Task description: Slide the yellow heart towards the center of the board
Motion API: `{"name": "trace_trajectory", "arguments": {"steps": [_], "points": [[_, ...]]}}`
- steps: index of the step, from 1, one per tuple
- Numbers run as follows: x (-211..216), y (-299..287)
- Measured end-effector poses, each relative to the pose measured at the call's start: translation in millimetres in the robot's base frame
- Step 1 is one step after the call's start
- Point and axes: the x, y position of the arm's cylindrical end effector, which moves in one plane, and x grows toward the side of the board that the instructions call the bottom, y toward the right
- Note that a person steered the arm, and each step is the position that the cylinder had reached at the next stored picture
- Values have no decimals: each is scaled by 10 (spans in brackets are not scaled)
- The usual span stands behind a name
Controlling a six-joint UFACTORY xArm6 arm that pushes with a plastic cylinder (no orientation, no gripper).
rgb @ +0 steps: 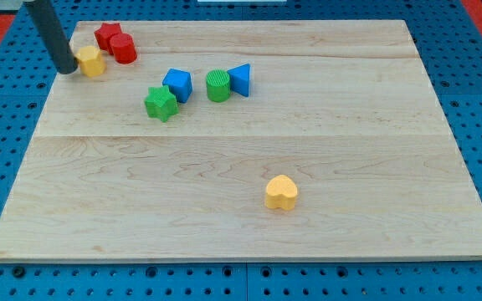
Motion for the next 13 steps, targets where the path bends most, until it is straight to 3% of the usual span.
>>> {"name": "trace_trajectory", "arguments": {"steps": [2, 3, 5, 8, 10, 12, 13], "points": [[36, -15], [544, 212], [1141, 1513], [1619, 3273], [2534, 3328], [2484, 2594], [2268, 2512]]}}
